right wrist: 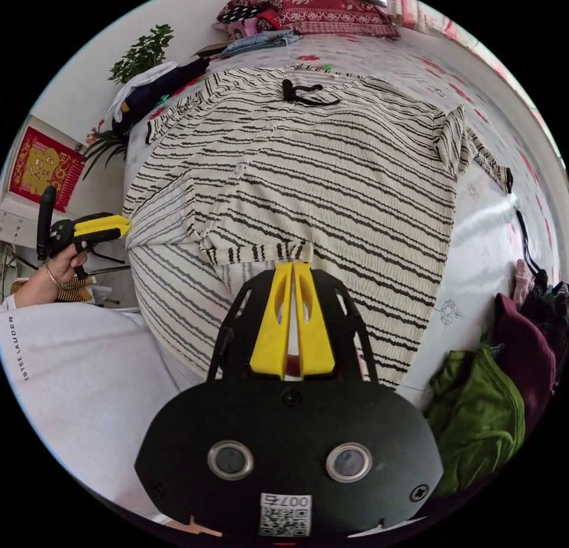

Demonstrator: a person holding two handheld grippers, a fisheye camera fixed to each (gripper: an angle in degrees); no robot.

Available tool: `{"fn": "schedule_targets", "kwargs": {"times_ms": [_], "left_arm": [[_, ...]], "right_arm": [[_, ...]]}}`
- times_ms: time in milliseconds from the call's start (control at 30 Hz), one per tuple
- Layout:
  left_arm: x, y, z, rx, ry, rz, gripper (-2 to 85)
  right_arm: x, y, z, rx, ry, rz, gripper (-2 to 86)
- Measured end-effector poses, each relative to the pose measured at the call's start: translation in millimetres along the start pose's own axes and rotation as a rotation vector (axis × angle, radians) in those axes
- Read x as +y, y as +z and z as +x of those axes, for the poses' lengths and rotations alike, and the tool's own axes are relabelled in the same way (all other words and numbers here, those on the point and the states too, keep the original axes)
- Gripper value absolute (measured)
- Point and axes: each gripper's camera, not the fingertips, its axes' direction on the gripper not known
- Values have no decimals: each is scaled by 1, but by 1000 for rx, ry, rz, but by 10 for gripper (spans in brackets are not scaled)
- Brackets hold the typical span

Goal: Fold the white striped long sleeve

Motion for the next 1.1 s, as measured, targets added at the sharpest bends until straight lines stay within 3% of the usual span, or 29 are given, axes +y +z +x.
{"fn": "schedule_targets", "kwargs": {"times_ms": [100,200,400,567,800,933,1100], "left_arm": [[0,0,-1,5,-5,3,53],[0,0,1,0,-7,8,53],[1,1,4,-14,-22,12,53],[4,1,6,-20,-25,20,52],[9,0,9,-33,-37,31,51],[12,-1,9,-33,-47,44,49],[17,-3,11,-50,-57,47,24]], "right_arm": [[11,-11,-16,-52,-52,51,1],[18,-12,-22,33,-39,90,5],[13,28,-9,-23,28,-24,13],[26,37,-29,76,2,-22,1],[60,-6,-81,-104,-155,111,-2],[92,15,-123,-337,-262,-29,-1],[113,46,-145,-336,-279,-152,8]]}}
